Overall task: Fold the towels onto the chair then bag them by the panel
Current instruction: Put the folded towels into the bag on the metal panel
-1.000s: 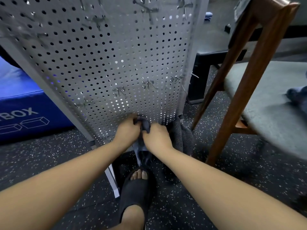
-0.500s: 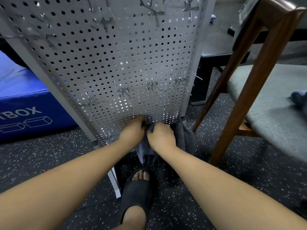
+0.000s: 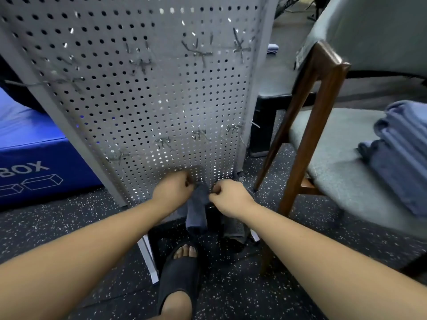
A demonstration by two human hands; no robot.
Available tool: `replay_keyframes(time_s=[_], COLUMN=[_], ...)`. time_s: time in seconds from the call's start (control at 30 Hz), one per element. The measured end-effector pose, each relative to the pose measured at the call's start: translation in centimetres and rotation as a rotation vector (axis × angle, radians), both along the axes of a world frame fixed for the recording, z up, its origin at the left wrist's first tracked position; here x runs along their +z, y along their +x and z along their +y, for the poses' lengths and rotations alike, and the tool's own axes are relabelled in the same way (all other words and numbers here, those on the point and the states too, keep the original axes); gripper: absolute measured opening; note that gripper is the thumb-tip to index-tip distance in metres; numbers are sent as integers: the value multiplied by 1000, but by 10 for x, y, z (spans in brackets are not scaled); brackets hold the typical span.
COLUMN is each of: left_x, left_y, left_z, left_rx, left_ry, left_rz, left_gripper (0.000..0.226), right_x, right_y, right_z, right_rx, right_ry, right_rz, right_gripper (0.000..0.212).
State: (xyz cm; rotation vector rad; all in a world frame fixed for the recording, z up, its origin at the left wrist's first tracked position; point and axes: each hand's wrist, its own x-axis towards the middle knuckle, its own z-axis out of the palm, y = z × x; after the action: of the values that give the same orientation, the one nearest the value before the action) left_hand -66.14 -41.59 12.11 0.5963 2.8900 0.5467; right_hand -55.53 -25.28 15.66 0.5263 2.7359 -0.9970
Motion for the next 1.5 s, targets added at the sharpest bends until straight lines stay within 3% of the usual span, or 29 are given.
replay_keyframes(time_s=[0.13, 0.3, 0.43, 0.7, 0.9, 1.07, 1.43, 1.5], left_x=[55, 133, 192, 270, 272, 251, 267, 275], left_y=[20, 63, 103, 168, 170, 166, 184, 197], left_z=[20, 63, 99, 180, 248, 289, 303, 299], left_rx=[-125, -276, -389, -530, -348, -246, -268, -330], left_ry=[30, 110, 203, 356, 599, 567, 821, 887], left_rz=[14, 35, 84, 27, -76, -166, -249, -235], left_gripper=[4, 21, 9, 13, 15, 54, 5, 11], right_x=[62, 145, 201, 250, 259, 256, 246, 249], right_y=[34, 91, 140, 224, 257, 264, 267, 267], right_z=[17, 35, 59, 112, 137, 146, 170, 176], right_rx=[59, 138, 70, -166, -387, -503, -704, -757], right_ry=[75, 183, 250, 287, 318, 366, 300, 241], right_rz=[27, 107, 183, 275, 320, 374, 463, 519], right_gripper=[17, 18, 14, 11, 13, 15, 19, 31])
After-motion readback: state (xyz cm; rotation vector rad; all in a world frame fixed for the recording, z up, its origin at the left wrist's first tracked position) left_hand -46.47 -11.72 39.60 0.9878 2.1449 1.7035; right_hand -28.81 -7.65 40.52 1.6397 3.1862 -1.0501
